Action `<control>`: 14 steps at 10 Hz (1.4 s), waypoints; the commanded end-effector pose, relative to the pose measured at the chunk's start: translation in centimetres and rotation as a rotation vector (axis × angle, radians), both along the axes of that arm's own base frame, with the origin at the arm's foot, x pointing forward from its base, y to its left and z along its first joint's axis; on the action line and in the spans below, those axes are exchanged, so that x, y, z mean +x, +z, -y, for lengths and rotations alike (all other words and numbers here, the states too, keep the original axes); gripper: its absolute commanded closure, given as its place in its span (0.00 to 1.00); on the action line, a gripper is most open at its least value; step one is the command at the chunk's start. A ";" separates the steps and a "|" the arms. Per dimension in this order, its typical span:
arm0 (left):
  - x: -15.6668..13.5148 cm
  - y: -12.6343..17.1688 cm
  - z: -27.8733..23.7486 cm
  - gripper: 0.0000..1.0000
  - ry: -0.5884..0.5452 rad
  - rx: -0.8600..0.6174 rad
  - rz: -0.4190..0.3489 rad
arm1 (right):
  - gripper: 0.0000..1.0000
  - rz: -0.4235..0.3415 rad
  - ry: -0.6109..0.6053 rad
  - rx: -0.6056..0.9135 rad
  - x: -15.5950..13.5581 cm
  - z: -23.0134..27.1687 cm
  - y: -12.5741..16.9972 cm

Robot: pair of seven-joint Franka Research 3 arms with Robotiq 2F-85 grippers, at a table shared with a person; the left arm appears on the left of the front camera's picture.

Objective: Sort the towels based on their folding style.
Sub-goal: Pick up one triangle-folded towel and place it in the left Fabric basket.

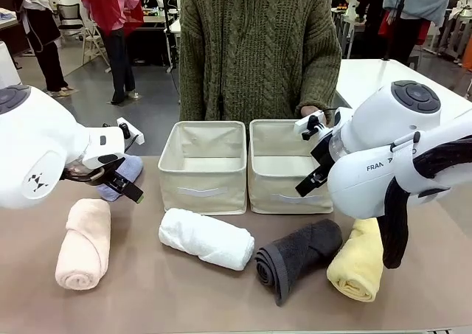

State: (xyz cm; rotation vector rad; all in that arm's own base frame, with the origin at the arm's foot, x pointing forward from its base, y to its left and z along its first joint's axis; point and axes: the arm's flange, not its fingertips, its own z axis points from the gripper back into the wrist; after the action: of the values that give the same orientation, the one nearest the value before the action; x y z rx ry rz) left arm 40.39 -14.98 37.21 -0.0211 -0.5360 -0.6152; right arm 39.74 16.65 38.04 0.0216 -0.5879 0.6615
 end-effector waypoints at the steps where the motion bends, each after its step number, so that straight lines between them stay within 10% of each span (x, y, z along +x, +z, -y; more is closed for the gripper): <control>1: 0.0 0.0 0.0 0.00 0.000 0.000 0.001 | 0.00 -0.002 0.000 0.000 0.0 0.0 -0.1; 3: 0.0 0.0 0.0 0.00 0.000 0.000 0.000 | 0.00 0.000 0.000 0.000 0.0 0.0 0.0; 9: -5.0 21.4 0.9 0.00 -0.101 0.126 0.030 | 0.00 0.114 -0.072 -0.077 -7.8 -4.4 23.5; 14: -13.9 28.2 -0.4 0.00 -0.128 0.121 0.173 | 0.00 0.072 -0.127 -0.123 -13.6 -3.1 27.7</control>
State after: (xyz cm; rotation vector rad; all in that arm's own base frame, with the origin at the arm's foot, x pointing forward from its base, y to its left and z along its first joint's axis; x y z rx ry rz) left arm 27.15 -14.48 67.05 0.0919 -0.6137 -0.7748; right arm 24.82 18.93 65.98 -0.1695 -0.5758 0.5487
